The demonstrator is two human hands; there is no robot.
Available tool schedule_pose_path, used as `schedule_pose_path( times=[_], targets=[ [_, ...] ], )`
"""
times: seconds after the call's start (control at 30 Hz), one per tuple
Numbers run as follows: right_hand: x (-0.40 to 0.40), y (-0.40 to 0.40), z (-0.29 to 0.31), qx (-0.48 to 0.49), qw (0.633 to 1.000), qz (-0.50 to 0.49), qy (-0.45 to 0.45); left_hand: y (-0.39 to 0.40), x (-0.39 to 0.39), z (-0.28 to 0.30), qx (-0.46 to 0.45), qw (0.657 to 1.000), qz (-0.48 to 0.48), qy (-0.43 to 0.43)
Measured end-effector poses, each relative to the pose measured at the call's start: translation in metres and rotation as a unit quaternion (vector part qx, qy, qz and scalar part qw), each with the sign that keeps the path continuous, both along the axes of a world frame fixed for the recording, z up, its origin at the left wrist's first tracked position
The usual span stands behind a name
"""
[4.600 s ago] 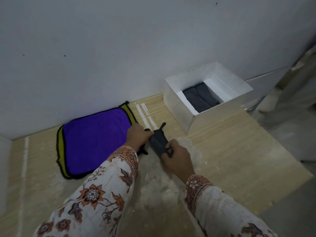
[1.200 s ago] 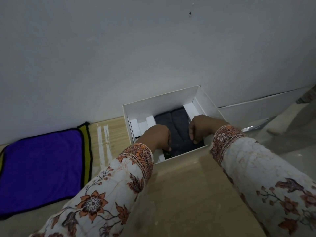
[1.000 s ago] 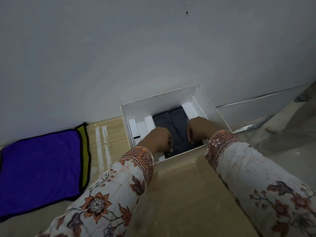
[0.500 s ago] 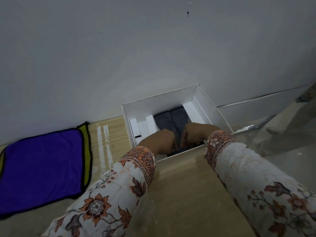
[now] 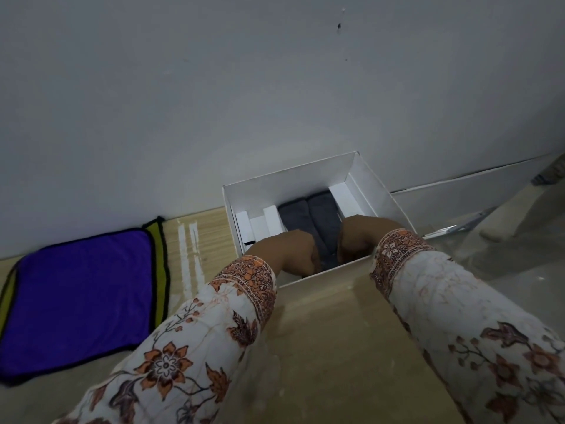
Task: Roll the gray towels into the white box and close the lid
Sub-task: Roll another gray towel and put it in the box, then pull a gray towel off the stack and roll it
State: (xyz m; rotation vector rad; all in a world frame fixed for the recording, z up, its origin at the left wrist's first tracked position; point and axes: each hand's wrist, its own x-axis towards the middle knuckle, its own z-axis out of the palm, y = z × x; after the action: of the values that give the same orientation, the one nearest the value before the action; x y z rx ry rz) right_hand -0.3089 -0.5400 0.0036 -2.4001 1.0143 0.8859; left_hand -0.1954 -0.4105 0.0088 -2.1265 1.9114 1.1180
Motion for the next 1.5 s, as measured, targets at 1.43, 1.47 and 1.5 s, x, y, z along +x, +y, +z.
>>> schedule_pose_path(
  times=[1.43, 1.47, 1.5],
  targets=[
    [0.186, 0.328, -0.010, 0.035, 0.948, -0.019, -0.314, 0.348, 0.198, -0.014, -0.103, 0.932, 0.336, -0.088],
    [0.187, 0.336, -0.018, 0.035, 0.951, -0.043, -0.304, 0.355, 0.199, -0.022, -0.080, 0.941, 0.319, -0.081],
    [0.189, 0.344, -0.025, 0.033, 0.952, -0.070, -0.296, 0.361, 0.200, -0.029, -0.058, 0.949, 0.299, -0.077]
  ],
)
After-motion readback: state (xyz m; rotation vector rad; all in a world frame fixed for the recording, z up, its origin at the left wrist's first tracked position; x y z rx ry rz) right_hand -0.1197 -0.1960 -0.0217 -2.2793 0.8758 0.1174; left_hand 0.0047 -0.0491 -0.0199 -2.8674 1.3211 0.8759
